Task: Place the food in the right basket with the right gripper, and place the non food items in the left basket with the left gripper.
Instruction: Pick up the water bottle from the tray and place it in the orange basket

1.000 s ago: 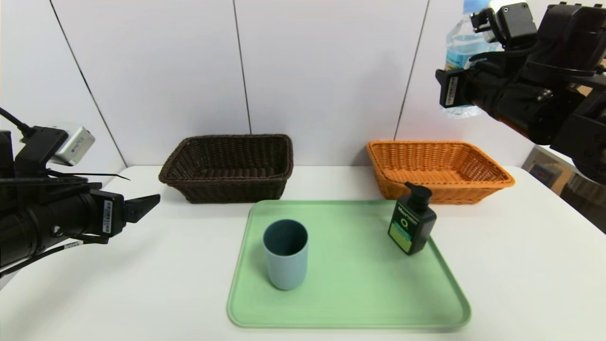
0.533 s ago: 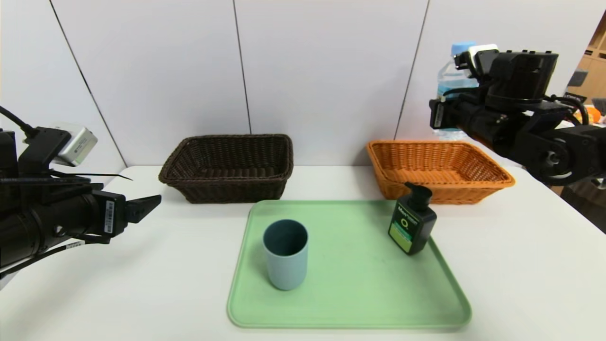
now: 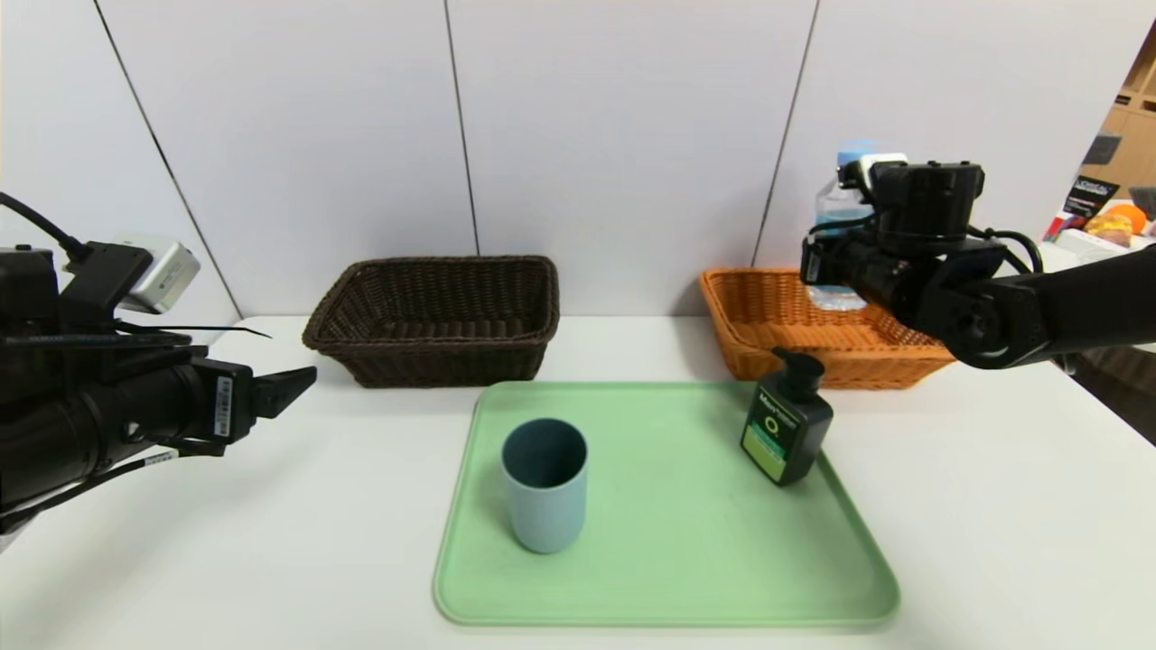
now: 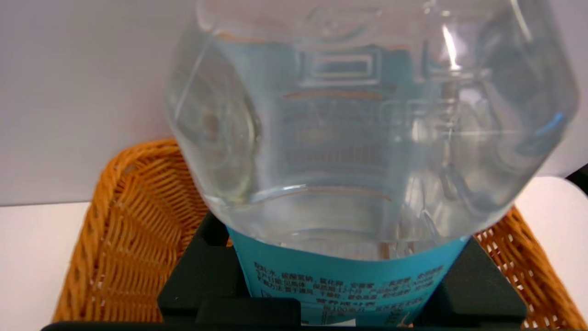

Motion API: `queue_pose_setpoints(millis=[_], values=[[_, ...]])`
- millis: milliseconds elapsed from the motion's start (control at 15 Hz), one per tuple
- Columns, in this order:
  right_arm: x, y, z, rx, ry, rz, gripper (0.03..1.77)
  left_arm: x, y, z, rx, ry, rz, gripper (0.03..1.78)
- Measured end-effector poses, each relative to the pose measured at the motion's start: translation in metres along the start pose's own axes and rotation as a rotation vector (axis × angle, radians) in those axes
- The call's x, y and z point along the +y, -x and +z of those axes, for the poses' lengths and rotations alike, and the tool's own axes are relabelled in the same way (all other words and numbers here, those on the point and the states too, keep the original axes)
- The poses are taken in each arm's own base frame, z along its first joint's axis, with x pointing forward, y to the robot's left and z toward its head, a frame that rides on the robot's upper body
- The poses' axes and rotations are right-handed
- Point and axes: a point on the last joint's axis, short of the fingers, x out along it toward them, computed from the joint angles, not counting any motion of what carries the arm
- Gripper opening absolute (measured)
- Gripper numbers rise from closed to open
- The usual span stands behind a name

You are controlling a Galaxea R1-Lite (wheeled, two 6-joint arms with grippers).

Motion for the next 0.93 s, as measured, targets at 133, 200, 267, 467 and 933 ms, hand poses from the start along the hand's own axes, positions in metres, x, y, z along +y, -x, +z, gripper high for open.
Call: queue_pose_setpoints(millis=[133,200,267,467,933], values=[[0.001,-0.007,-0.011,0.029,-0.010,-0.003,0.86,0.000,-0.003,0.001,-0.010,0.000,0.000,1.69],[0.002,-0.010,-0.015,0.039,-0.009,-0.004,0.86,0.000,-0.005,0.001,-0.010,0.001,0.001,1.69],[0.003,-0.013,-0.020,0.048,-0.007,-0.006,0.86,0.000,-0.006,0.001,-0.007,0.002,0.001,1.69],[0.005,-0.023,-0.033,0.076,0.000,-0.010,0.86,-0.001,-0.008,-0.001,0.004,0.006,0.000,1.69],[0.002,-0.039,-0.046,0.105,0.010,-0.028,0.86,-0.001,-0.013,-0.002,0.018,0.004,-0.002,1.69]])
